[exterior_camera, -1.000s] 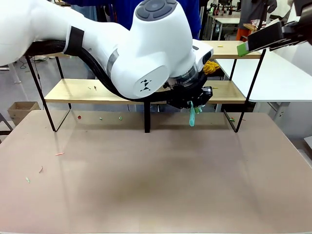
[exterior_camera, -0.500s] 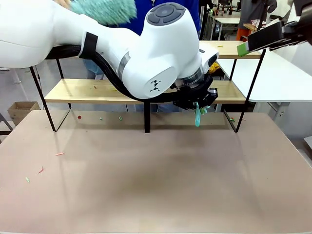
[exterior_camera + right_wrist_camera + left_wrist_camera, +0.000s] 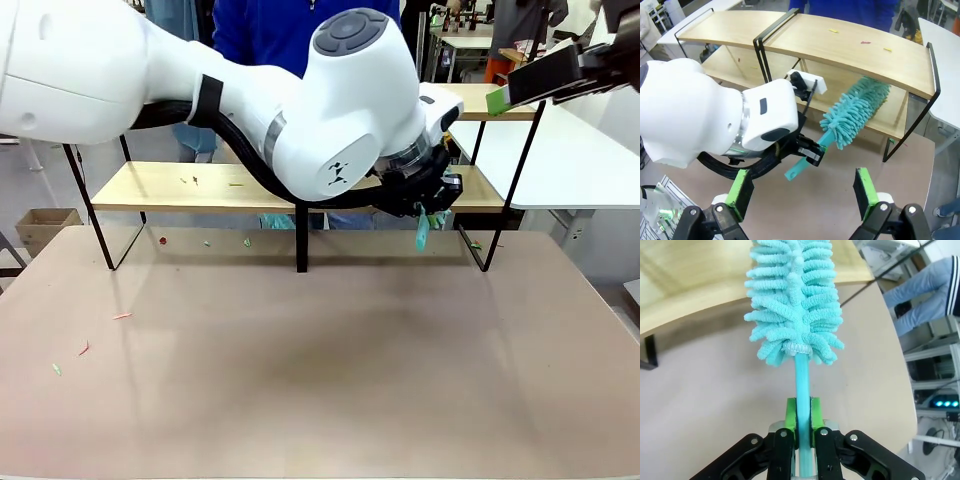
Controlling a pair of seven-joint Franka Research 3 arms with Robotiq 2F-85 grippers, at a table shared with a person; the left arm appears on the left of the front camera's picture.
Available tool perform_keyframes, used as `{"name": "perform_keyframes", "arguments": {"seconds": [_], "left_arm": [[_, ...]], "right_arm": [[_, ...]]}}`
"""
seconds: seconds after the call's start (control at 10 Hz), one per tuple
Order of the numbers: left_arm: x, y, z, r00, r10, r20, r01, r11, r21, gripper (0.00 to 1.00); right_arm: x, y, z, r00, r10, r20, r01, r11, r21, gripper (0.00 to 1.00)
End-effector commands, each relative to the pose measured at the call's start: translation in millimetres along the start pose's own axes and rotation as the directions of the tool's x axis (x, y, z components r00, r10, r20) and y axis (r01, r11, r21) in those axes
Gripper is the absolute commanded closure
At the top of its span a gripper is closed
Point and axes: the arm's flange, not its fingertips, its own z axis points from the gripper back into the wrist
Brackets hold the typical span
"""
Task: Clean the shelves.
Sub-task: Clean a randomly selected level of the Shelf with the Duster.
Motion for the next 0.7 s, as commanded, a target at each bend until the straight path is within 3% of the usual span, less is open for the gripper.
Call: {"name": "perform_keyframes", "arguments": {"seconds": [0.0,0.4,0.6], "left_arm": [[16,-6,-3,0.997,-0.058,-0.047,0.057,0.998,-0.032,0.87],[25,-2,-1,0.993,-0.081,-0.084,0.072,0.992,-0.1,0.87],[28,5,7,0.97,-0.177,-0.169,0.143,0.97,-0.199,0.87]], "right_arm": [[0,1,0,1.0,-0.012,0.002,0.012,1.0,-0.006,0.0],[0,1,0,1.0,-0.012,0.002,0.012,1.0,-0.006,0.0],[0,1,0,1.0,-0.012,0.002,0.012,1.0,-0.006,0.0]]}}
